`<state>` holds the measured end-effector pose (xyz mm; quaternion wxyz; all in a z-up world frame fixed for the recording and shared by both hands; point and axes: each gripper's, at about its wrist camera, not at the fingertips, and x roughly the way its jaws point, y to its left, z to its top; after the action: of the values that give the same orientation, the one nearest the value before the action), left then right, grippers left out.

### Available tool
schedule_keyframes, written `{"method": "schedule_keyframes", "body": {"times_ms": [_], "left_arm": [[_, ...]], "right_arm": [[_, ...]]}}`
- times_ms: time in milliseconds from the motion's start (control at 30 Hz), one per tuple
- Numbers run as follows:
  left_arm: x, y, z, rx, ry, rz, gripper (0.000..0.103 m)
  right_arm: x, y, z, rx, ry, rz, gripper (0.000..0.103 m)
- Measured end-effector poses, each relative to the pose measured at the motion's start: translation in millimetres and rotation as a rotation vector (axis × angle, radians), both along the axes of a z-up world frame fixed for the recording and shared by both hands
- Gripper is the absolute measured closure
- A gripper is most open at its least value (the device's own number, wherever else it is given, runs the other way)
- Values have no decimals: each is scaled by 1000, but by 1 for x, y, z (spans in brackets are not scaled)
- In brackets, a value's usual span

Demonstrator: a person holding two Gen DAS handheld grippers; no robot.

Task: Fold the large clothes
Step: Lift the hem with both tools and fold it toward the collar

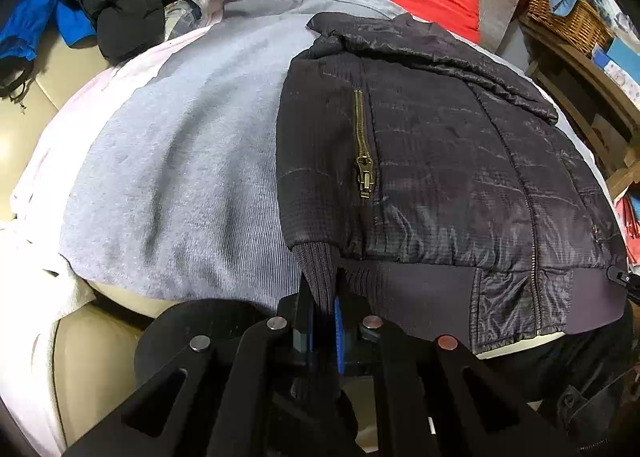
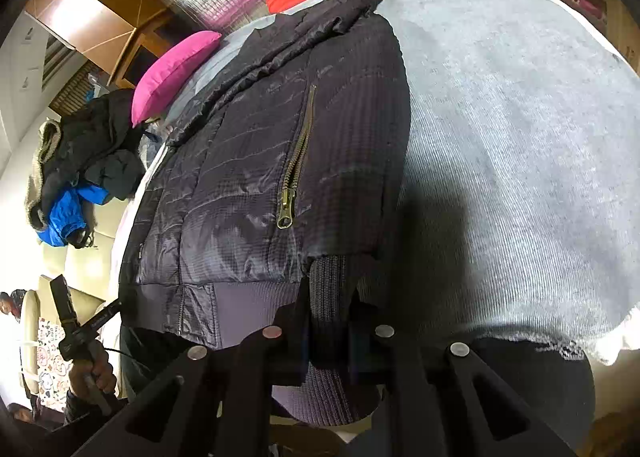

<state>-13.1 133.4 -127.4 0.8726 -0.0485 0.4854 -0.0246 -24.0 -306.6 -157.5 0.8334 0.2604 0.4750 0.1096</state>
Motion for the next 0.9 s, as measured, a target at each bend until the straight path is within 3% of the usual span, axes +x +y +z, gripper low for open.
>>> {"method": "schedule_keyframes", "body": {"times_ms": [500,900], "left_arm": [[-3,6,7,-50,-28,2,95],[5,31,49,-290,-147,36,95]], "right_arm": [[15,-8,10,34,-11,23,88],[15,-32,39,255,-143,-4,89]]}}
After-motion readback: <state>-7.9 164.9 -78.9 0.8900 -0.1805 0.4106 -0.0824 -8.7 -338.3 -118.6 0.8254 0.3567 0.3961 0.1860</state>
